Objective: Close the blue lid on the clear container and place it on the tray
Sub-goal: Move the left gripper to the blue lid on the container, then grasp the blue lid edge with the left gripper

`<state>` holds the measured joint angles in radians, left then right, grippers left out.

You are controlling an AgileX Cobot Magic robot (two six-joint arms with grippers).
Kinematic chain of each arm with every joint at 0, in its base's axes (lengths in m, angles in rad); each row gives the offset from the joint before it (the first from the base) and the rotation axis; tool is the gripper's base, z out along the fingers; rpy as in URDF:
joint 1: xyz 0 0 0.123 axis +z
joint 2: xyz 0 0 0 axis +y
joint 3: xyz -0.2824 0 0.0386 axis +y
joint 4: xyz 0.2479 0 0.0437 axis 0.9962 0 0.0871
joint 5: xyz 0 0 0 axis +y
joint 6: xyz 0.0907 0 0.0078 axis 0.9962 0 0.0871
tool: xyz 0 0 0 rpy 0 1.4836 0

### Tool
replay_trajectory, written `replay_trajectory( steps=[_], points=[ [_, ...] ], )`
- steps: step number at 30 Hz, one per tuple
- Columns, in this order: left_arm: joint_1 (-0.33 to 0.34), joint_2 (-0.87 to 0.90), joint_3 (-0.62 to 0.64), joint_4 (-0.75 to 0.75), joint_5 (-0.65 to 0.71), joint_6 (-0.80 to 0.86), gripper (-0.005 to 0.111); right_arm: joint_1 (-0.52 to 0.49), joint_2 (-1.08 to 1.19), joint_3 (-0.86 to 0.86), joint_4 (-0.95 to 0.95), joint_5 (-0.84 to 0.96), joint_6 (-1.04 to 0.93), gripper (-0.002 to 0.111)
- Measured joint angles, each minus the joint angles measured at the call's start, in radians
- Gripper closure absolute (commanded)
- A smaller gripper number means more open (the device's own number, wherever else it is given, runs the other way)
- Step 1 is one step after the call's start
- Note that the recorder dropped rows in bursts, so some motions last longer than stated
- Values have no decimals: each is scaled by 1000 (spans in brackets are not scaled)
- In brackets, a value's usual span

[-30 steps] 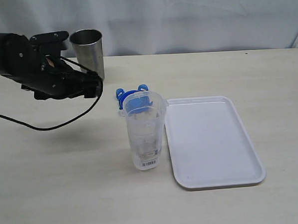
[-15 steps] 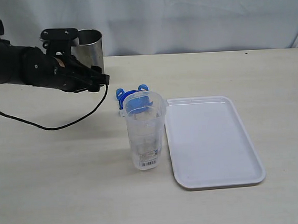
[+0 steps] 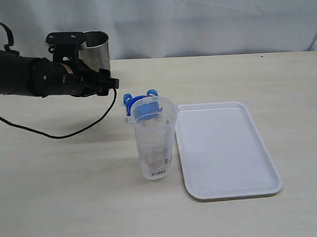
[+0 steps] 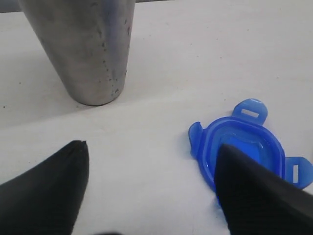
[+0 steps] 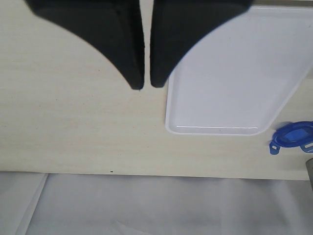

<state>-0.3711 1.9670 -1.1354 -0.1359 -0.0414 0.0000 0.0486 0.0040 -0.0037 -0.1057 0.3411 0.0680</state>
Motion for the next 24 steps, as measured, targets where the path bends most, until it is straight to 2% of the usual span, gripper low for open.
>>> replay_trajectory(
  steps=[2, 6, 11, 22, 24],
  points=[
    [0, 0, 0, 0, 0, 0, 63, 0, 0, 0, 0, 0, 0, 104],
    [-11, 0, 0, 20, 11, 0, 53, 0, 0, 0, 0, 0, 0, 104],
    [-40, 43, -3, 72, -33, 0, 53, 0, 0, 0, 0, 0, 0, 104],
    [-53, 217, -164, 89, -2, -31, 53, 0, 0, 0, 0, 0, 0, 104],
    [-62, 236, -182, 89, -2, -41, 58, 0, 0, 0, 0, 0, 0, 104]
  ],
)
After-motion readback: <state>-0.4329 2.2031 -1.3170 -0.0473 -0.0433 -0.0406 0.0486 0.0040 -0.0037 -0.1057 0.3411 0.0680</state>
